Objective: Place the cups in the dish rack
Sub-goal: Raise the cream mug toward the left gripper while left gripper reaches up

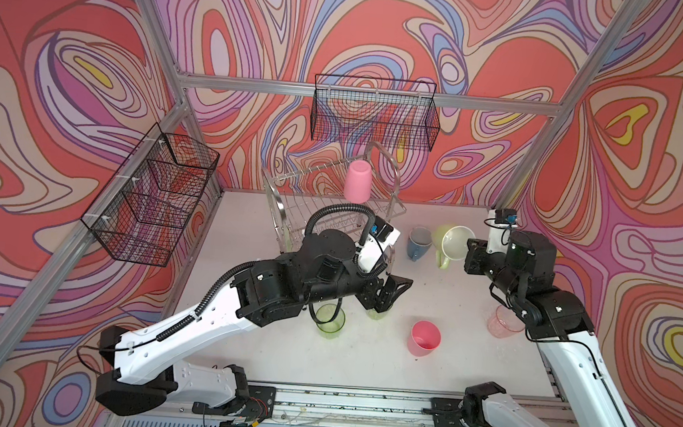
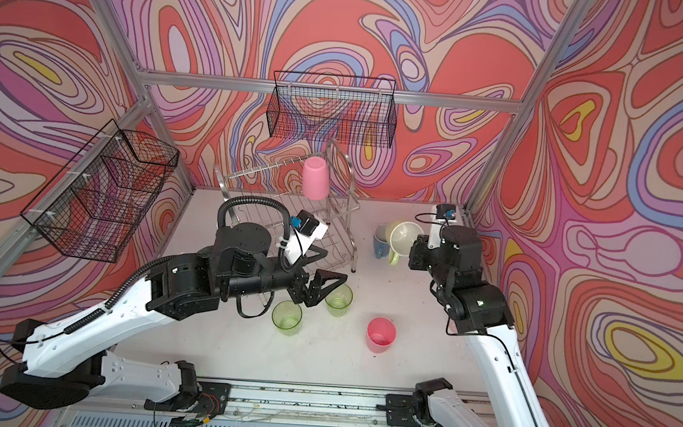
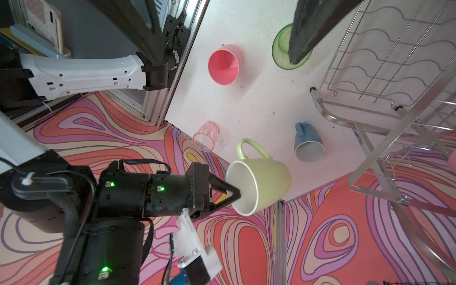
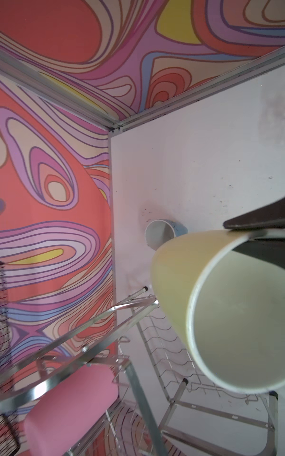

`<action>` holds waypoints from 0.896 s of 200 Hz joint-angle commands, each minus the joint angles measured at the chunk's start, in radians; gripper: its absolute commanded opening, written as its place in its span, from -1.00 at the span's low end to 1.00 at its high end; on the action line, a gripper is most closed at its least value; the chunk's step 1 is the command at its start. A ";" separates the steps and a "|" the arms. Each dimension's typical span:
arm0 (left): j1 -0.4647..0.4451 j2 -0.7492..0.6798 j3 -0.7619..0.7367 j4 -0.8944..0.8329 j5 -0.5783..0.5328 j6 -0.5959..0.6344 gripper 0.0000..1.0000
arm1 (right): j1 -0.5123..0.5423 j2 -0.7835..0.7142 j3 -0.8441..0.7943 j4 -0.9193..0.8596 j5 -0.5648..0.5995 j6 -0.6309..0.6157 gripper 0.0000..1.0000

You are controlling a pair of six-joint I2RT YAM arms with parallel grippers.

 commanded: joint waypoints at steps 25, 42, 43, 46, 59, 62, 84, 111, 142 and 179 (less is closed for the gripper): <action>0.002 0.073 0.197 -0.146 -0.057 -0.103 0.67 | -0.004 -0.022 0.093 0.261 -0.099 0.028 -1.00; 0.026 0.098 0.258 -0.176 -0.039 -0.138 0.67 | -0.004 -0.018 0.087 0.339 -0.126 0.053 -1.00; 0.029 0.098 0.260 -0.176 -0.035 -0.141 0.67 | -0.004 -0.016 0.087 0.345 -0.130 0.054 -1.00; 0.037 0.100 0.265 -0.175 -0.025 -0.150 0.67 | -0.004 -0.015 0.087 0.356 -0.139 0.058 -1.00; 0.075 0.100 0.266 -0.159 0.018 -0.201 0.66 | -0.005 -0.009 0.079 0.418 -0.170 0.083 -1.00; 0.083 0.099 0.264 -0.150 0.034 -0.213 0.66 | -0.004 -0.007 0.076 0.435 -0.176 0.090 -1.00; 0.150 0.099 0.248 -0.096 0.103 -0.301 0.64 | -0.004 0.000 0.053 0.556 -0.230 0.130 -1.00; 0.191 0.108 0.247 -0.063 0.098 -0.363 0.61 | -0.004 0.009 0.007 0.735 -0.305 0.175 -1.00; 0.219 0.105 0.227 0.010 0.092 -0.426 0.58 | -0.004 0.064 -0.016 0.890 -0.365 0.251 -1.00; 0.266 0.105 0.196 0.112 0.105 -0.485 0.54 | -0.004 0.140 -0.038 1.096 -0.424 0.392 -1.00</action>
